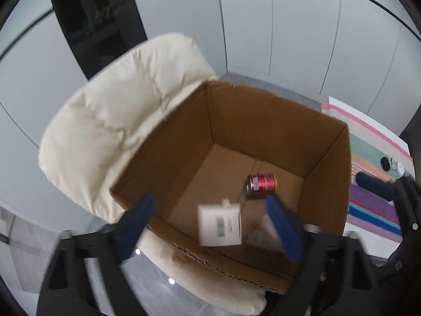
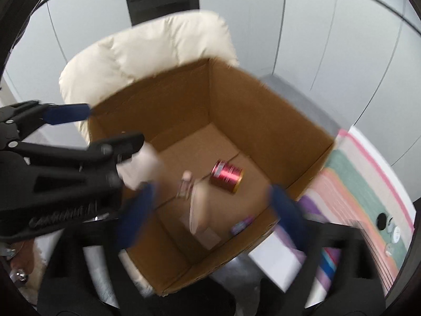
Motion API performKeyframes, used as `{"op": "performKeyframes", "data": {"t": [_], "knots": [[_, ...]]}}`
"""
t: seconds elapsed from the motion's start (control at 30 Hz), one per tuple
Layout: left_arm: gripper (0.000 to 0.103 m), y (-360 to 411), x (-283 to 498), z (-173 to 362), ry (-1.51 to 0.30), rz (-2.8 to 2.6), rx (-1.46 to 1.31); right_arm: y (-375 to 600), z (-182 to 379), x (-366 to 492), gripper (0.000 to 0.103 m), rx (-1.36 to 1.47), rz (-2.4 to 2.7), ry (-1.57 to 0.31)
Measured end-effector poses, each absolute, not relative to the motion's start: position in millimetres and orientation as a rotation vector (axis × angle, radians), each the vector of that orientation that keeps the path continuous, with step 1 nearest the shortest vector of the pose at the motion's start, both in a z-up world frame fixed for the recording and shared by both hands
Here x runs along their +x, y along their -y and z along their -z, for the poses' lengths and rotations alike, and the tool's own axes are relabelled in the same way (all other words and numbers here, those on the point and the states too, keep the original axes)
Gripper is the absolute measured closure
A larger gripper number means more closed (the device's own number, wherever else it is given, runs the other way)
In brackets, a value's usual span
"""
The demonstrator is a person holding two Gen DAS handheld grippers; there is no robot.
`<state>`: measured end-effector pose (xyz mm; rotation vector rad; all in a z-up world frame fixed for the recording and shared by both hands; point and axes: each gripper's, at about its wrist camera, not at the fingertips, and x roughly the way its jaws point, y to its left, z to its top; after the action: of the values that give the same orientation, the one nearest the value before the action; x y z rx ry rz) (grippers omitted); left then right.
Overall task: Organize objects
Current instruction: 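Open both tools to drop the cube box and puff into the box, then move both open tools back toward the remaining items on the table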
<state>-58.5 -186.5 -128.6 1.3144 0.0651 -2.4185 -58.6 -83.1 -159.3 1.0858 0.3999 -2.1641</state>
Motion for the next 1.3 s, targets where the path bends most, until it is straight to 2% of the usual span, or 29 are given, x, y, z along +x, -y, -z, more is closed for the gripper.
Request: {"op": "performKeyframes", "data": {"t": [0.13, 0.53, 0.73, 0.9, 1.3], "knots": [[0.005, 176.8, -58.9, 123.9, 0.002, 2.434, 1.285, 77.3, 150.8, -56.7, 0.001, 1.056, 2.17, -0.395], [0.005, 180.6, -55.5, 122.7, -0.019, 2.418, 1.287, 59.3, 149.5, -59.7, 0.001, 1.109, 2.201, -0.358], [0.005, 185.9, -45.2, 124.9, -0.041, 2.406, 1.328, 47.0, 148.8, -58.1, 0.001, 1.14, 2.223, -0.328], [0.005, 187.7, -30.8, 128.0, -0.151, 2.405, 1.389, 28.8, 146.9, -51.4, 0.001, 1.168, 2.25, -0.312], [0.005, 163.5, 17.3, 120.0, -0.158, 2.388, 1.373, -12.9, 135.5, -24.0, 0.001, 1.19, 2.289, -0.227]]}}
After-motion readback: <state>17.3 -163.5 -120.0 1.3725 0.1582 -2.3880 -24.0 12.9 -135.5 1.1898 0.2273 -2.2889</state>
